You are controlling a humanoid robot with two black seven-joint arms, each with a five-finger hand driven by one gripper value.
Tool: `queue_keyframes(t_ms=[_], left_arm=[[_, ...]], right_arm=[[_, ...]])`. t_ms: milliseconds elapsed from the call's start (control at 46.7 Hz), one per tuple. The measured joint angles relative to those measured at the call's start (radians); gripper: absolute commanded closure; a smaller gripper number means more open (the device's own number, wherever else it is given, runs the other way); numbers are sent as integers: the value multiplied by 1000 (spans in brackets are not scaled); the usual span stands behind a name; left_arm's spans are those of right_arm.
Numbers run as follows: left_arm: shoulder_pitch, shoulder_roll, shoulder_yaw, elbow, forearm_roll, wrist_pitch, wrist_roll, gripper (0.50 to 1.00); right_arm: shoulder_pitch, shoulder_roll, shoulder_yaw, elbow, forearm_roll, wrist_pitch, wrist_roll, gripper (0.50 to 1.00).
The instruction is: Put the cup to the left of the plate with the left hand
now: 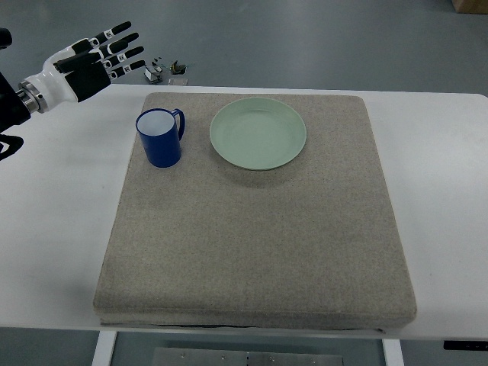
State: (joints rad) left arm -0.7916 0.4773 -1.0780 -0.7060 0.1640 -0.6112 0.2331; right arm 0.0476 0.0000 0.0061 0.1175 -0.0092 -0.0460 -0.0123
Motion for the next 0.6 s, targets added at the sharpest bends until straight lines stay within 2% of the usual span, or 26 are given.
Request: queue_keyframes(t_ms=[600], left_arm=[[0, 1, -1, -1, 0, 0, 2, 501]], right_arm=[[0, 0, 1, 13, 1, 3, 3, 566]])
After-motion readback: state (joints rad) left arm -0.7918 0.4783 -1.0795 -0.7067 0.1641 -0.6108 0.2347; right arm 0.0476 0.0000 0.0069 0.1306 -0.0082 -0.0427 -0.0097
